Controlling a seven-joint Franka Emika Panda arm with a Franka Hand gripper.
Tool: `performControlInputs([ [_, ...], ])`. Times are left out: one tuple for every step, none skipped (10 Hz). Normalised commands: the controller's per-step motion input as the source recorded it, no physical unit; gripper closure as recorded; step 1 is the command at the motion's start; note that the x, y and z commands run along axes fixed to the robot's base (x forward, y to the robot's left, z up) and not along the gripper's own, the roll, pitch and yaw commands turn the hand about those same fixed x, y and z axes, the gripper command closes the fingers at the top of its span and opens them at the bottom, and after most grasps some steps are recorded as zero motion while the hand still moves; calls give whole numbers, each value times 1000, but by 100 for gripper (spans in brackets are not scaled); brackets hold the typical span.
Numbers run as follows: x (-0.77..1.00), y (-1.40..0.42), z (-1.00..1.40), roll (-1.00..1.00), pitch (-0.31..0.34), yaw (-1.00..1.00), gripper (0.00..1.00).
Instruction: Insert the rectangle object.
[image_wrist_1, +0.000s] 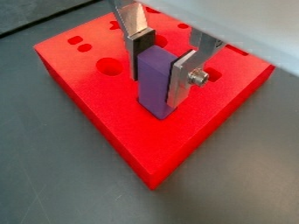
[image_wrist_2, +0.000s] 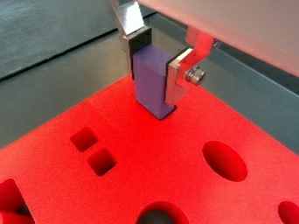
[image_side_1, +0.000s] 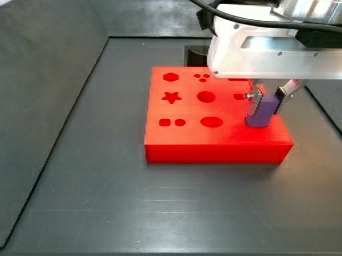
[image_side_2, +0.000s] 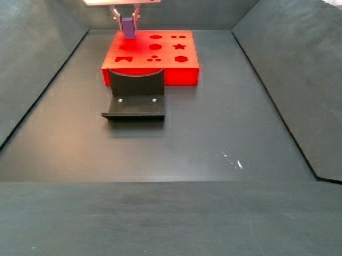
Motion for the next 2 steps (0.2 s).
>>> performControlInputs([
  [0,0,0,6,0,0,100],
  [0,0,0,4,0,0,100],
])
